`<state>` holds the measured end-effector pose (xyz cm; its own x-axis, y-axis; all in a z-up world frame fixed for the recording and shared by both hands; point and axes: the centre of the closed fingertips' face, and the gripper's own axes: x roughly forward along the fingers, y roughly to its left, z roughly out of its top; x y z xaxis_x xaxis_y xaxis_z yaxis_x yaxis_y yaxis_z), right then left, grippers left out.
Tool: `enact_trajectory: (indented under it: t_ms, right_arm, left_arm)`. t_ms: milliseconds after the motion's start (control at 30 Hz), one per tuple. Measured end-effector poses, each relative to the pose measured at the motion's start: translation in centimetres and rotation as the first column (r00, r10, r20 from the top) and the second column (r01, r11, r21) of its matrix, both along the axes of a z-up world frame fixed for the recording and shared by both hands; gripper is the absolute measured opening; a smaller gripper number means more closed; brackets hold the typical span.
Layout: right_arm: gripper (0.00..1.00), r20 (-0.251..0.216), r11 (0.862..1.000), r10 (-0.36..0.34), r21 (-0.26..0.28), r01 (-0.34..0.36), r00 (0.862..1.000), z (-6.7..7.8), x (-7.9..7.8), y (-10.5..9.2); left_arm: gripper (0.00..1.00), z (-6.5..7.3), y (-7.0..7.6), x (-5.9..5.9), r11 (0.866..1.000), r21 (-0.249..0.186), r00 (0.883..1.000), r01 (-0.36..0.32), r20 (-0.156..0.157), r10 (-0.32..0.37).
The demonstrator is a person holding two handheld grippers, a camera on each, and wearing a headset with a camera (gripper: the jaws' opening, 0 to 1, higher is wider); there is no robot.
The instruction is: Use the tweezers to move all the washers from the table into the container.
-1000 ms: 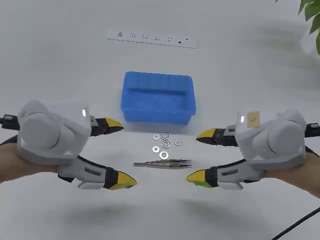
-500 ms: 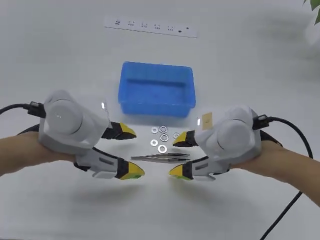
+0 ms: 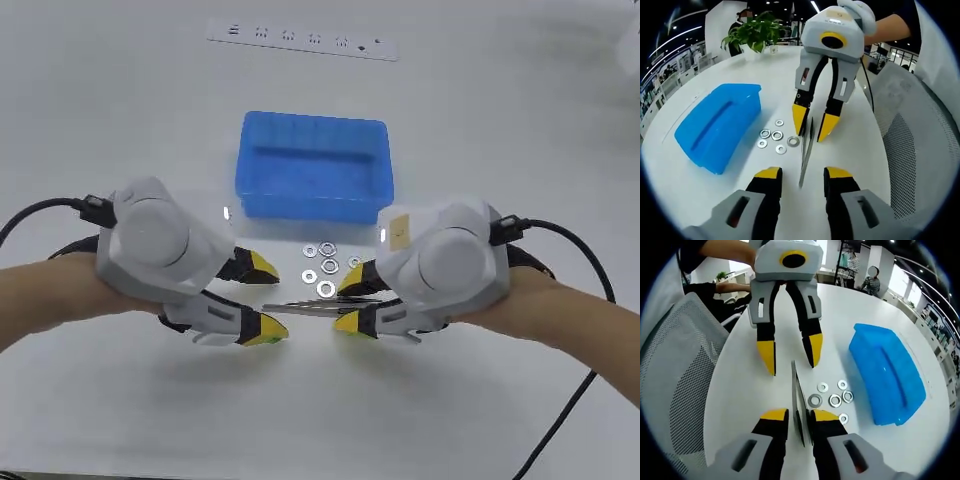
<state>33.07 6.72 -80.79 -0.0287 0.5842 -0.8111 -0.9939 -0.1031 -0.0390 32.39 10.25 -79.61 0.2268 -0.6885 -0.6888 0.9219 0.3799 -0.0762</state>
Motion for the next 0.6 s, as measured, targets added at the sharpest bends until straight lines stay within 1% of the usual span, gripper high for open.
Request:
enact_trajectory:
  t_ms: [67, 133, 167, 267, 300, 367, 467, 533, 567, 600]
  right_arm:
    - [0.17, -0.005, 1.0, -0.001, 0.003, 0.001, 1.0, 0.0, -0.1, 0.01]
    - [0.16, -0.002, 1.0, -0.003, 0.005, 0.003, 1.0, 0.04, -0.04, 0.04]
    - [0.15, -0.002, 1.0, -0.005, 0.005, 0.005, 1.0, 0.04, -0.03, 0.05]
    - [0.13, 0.0, 1.0, -0.01, 0.004, 0.01, 1.0, 0.06, 0.15, 0.09]
    - [0.12, 0.004, 1.0, -0.008, 0.004, 0.008, 1.0, 0.05, 0.22, 0.12]
    - [0.12, 0.001, 1.0, -0.009, 0.002, 0.009, 1.0, 0.05, 0.19, 0.17]
    - [0.11, 0.006, 1.0, -0.006, 0.0, 0.006, 1.0, 0.03, 0.2, 0.23]
    - [0.11, 0.002, 1.0, -0.017, 0.003, 0.017, 1.0, 0.04, 0.23, 0.29]
    - [0.1, 0.0, 1.0, -0.021, 0.006, 0.021, 1.0, 0.04, 0.28, 0.31]
    - [0.1, -0.011, 0.999, -0.037, 0.01, 0.037, 0.999, 0.06, 0.32, 0.35]
  left_arm:
    - [0.36, -0.1, -0.07, 0.06, 1.0, 0.004, 1.0, 0.001, 0.0, -0.001]
    - [0.33, -0.29, -0.07, 0.06, 1.0, 0.018, 1.0, 0.008, -0.001, -0.008]
    - [0.32, -0.2, -0.16, 0.1, 1.0, 0.016, 1.0, 0.012, 0.004, -0.012]
    - [0.31, -0.2, -0.23, 0.24, 1.0, 0.02, 1.0, 0.017, 0.004, -0.017]
    - [0.3, -0.21, -0.23, 0.28, 0.999, 0.025, 1.0, 0.022, 0.009, -0.022]
    - [0.28, -0.27, -0.15, 0.41, 0.998, 0.049, 0.999, 0.041, 0.023, -0.043]
    - [0.26, -0.41, 0.05, 0.52, 0.994, 0.078, 0.997, 0.072, 0.032, -0.075]
    - [0.23, -0.51, 0.26, 0.69, 0.986, 0.126, 0.991, 0.113, 0.05, -0.12]
    - [0.23, -0.53, 0.28, 0.64, 0.982, 0.14, 0.99, 0.126, 0.047, -0.133]
    - [0.23, -0.51, 0.04, 0.65, 0.982, 0.136, 0.99, 0.129, 0.033, -0.135]
